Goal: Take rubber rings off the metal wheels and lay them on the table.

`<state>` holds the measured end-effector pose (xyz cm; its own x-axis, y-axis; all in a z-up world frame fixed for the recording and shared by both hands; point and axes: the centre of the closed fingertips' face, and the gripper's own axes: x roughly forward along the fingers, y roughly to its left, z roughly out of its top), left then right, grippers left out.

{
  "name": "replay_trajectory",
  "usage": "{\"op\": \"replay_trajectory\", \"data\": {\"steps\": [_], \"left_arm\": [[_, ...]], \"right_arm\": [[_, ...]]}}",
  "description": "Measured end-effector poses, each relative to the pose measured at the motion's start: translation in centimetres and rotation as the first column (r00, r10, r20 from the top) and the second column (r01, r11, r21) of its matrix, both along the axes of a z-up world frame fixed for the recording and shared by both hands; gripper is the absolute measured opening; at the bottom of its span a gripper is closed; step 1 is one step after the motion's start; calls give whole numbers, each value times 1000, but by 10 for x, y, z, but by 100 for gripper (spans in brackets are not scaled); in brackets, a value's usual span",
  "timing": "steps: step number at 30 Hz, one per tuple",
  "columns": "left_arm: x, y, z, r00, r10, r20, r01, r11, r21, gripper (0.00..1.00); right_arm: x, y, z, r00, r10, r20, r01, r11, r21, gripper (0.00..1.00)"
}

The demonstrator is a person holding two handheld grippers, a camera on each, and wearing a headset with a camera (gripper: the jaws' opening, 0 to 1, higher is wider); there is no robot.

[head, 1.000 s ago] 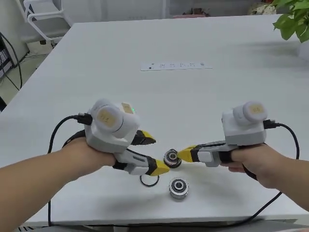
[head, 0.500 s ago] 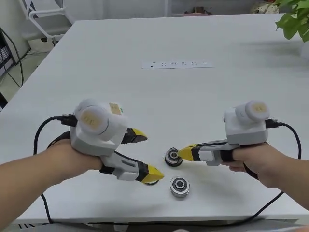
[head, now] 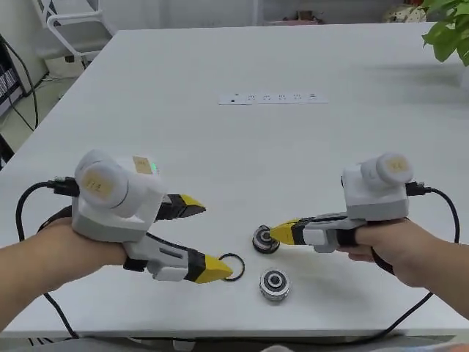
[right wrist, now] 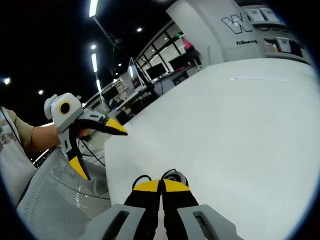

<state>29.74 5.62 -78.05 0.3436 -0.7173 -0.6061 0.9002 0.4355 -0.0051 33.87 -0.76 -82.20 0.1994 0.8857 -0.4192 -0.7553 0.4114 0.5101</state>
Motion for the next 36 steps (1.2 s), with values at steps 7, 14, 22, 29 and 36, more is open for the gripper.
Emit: {"op": "replay_trajectory", "data": {"steps": [7, 14, 22, 29, 36], "left_arm": [[-5, 6, 6, 1000, 11, 3, -11, 1000, -6, 67], [-8, 13, 15, 1000, 25, 15, -24, 1000, -20, 68], [-13, 24, 23, 999, 41, 24, -41, 999, -24, 69], [-17, 35, 30, 997, 66, 27, -65, 997, -30, 69], [-25, 47, 32, 996, 85, 30, -84, 996, -24, 71]], "right_arm": [[3, 2, 6, 1000, -1, 3, 1, 1000, 10, 0], [-2, 8, 12, 1000, 14, 1, -14, 1000, 26, 0], [-7, 16, 21, 1000, 31, 0, -31, 998, 47, 0], [-11, 23, 25, 999, 46, -14, -45, 997, 66, 0], [-20, 30, 23, 996, 73, -43, -70, 995, 65, 0]]}}
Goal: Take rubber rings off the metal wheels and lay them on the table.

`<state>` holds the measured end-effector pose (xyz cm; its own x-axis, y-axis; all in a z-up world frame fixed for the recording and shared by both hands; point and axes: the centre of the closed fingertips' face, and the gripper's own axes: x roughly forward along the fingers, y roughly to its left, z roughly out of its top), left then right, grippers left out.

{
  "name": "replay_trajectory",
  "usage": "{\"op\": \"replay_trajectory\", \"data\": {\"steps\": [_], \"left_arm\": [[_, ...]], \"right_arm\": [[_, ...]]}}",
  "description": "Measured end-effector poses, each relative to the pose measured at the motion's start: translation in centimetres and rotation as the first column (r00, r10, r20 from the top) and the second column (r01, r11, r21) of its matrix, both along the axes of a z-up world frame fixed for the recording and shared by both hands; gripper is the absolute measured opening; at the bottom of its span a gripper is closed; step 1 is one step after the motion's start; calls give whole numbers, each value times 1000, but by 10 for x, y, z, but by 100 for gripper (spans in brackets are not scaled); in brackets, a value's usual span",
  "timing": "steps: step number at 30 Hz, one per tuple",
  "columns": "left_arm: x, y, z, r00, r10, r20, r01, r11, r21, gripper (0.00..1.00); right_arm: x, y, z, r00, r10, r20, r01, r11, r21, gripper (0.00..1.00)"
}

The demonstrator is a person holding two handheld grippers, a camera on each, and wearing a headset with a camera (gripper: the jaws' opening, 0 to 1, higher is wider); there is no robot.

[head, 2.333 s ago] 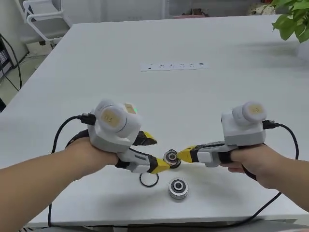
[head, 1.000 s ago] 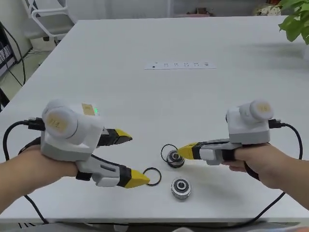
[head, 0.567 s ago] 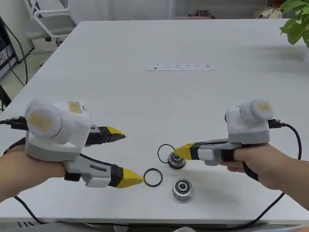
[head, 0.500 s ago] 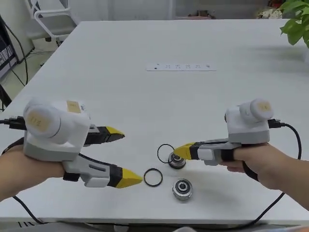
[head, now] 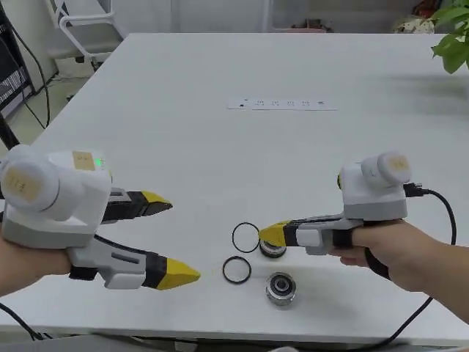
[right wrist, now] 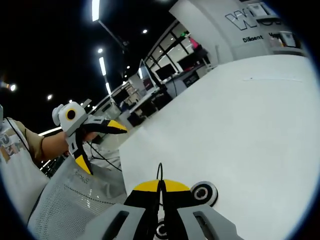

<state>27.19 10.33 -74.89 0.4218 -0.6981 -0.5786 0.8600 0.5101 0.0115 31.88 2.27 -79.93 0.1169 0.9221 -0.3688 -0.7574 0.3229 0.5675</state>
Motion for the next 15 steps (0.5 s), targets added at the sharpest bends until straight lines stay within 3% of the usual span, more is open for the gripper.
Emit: {"op": "replay_trajectory", "data": {"steps": [9, 15], "left_arm": [[-7, 6, 5, 1000, 16, 1, -16, 1000, -7, 72], [-7, 11, 7, 1000, 29, 1, -29, 999, -12, 73]], "right_arm": [[-9, 10, -9, 998, 34, -61, -34, 999, -8, 0], [-13, 13, -20, 993, 35, -109, -40, 998, -41, 0]]}}
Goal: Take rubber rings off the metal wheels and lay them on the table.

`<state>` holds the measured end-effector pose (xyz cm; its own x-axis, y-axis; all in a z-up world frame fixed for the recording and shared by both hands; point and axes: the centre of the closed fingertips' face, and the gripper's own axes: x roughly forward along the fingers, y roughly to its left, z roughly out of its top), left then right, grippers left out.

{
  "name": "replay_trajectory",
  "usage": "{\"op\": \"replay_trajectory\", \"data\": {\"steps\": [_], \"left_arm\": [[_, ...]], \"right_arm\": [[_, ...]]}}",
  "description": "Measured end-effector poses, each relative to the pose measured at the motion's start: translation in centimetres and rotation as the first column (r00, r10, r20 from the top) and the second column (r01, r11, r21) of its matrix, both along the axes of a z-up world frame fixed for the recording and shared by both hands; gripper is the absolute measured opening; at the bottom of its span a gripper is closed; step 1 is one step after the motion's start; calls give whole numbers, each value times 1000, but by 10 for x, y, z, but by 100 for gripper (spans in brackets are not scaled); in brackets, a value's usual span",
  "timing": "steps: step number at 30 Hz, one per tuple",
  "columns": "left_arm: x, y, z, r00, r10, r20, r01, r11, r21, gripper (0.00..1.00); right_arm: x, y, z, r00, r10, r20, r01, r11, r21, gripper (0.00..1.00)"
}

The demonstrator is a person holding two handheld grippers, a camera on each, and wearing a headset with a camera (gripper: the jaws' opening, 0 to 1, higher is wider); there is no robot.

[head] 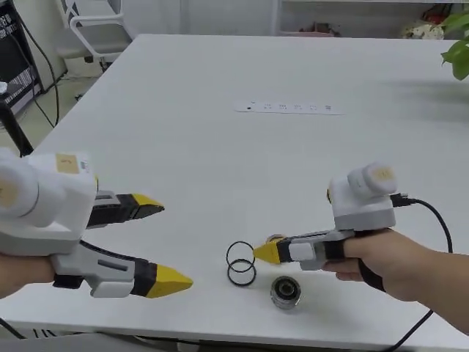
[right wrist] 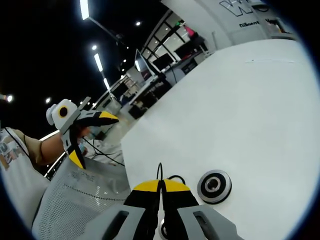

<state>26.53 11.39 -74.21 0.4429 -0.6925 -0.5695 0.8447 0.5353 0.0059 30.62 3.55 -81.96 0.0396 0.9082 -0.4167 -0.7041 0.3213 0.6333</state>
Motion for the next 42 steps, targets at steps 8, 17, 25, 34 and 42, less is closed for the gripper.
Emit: {"op": "replay_trajectory", "data": {"steps": [8, 17, 25, 34, 42], "left_arm": [[-1, 1, 1, 1000, 3, -5, -3, 1000, 0, 73], [-4, 2, -4, 1000, 6, -24, -6, 1000, 1, 72], [-3, 2, -4, 1000, 10, -22, -10, 1000, -1, 72], [-4, 2, -5, 1000, 8, -24, -8, 1000, 2, 72], [-4, 3, -6, 1000, 7, -24, -7, 1000, 7, 72]], "right_arm": [[-4, -1, -11, 997, -13, -72, 12, 1000, -19, 0], [-3, -2, -18, 994, -40, -106, 37, 999, -33, 0], [-4, 1, -22, 993, -34, -115, 30, 999, -39, 0], [-7, 1, -29, 999, 9, -34, -13, 994, -112, 2], [-4, -3, -28, 999, 27, 26, -23, 990, -140, 7]]}}
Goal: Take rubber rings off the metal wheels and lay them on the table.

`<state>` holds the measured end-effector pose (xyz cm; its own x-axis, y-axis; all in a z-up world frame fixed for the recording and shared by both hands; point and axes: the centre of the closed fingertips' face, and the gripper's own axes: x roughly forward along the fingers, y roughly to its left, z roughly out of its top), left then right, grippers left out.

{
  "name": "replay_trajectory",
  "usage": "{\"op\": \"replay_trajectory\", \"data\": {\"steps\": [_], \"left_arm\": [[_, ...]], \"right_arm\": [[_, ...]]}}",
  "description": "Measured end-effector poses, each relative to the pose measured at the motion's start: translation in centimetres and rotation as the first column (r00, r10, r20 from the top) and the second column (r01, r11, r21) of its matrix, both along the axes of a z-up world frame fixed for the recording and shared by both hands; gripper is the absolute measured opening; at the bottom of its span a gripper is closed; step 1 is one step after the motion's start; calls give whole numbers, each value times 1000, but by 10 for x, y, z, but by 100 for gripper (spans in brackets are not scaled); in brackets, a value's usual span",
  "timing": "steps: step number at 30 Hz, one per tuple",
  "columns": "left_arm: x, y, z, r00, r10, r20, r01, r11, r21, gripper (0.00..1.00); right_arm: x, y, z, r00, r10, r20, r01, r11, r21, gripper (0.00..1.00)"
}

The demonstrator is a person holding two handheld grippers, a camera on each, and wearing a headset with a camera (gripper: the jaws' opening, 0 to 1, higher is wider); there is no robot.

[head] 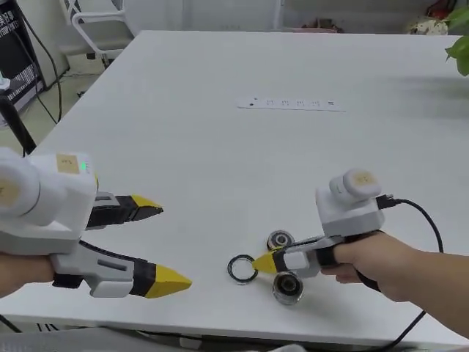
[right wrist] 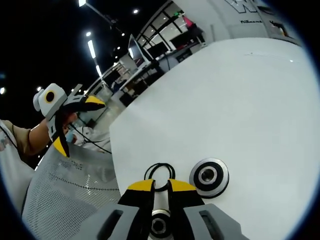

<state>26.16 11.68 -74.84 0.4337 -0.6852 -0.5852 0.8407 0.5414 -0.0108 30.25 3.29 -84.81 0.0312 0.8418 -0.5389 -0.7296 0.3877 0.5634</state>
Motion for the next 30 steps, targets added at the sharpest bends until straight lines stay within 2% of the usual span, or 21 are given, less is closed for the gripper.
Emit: {"op": "replay_trajectory", "data": {"steps": [9, 15, 24, 30], "left_arm": [[2, -2, -1, 1000, 0, -5, 0, 1000, 1, 72], [6, -5, -2, 1000, -5, -7, 5, 1000, 4, 72], [19, -16, -2, 1000, -20, 0, 20, 1000, 6, 71], [29, -24, -4, 999, -32, -1, 32, 999, 6, 71]], "right_arm": [[5, -3, 12, 999, -4, 39, 4, 1000, 21, 13], [15, -8, 23, 998, -51, 46, 49, 997, 62, 17], [26, -18, 35, 992, -84, 98, 76, 994, 82, 21], [29, -27, 37, 987, -79, 140, 71, 995, 66, 22]]}}
